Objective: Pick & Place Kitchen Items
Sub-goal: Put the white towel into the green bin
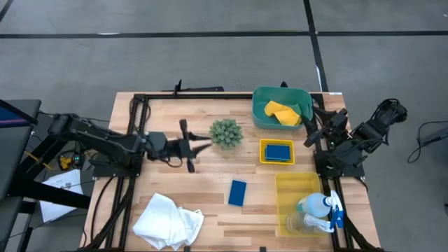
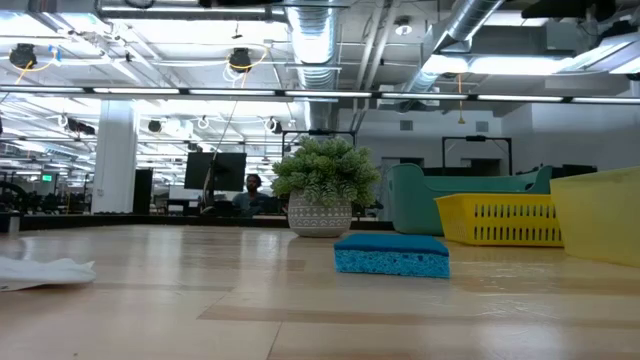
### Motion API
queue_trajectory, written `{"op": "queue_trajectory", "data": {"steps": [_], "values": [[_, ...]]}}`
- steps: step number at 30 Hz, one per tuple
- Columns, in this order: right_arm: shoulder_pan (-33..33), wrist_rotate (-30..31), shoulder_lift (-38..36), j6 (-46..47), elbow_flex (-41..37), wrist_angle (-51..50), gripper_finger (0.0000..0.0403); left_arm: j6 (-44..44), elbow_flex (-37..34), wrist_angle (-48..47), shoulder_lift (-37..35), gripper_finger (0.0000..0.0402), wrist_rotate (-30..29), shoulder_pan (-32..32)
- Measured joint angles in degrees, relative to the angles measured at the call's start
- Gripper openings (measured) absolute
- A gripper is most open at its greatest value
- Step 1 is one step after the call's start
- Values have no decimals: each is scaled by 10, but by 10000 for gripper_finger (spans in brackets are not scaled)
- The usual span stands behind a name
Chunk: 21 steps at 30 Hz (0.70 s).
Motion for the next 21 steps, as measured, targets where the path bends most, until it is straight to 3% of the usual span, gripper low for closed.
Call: {"op": "queue_trajectory", "data": {"steps": [11, 15, 21], "values": [[0, 0, -9, -21, 0, -1, 260, 45, 100, -8, 161, 145, -13, -74], [0, 0, -9, -21, 0, -1, 260, 52, 105, -73, 182, 161, -14, -77], [0, -3, -9, -21, 0, -1, 260, -63, 105, -213, 180, 174, -14, -92]]}}
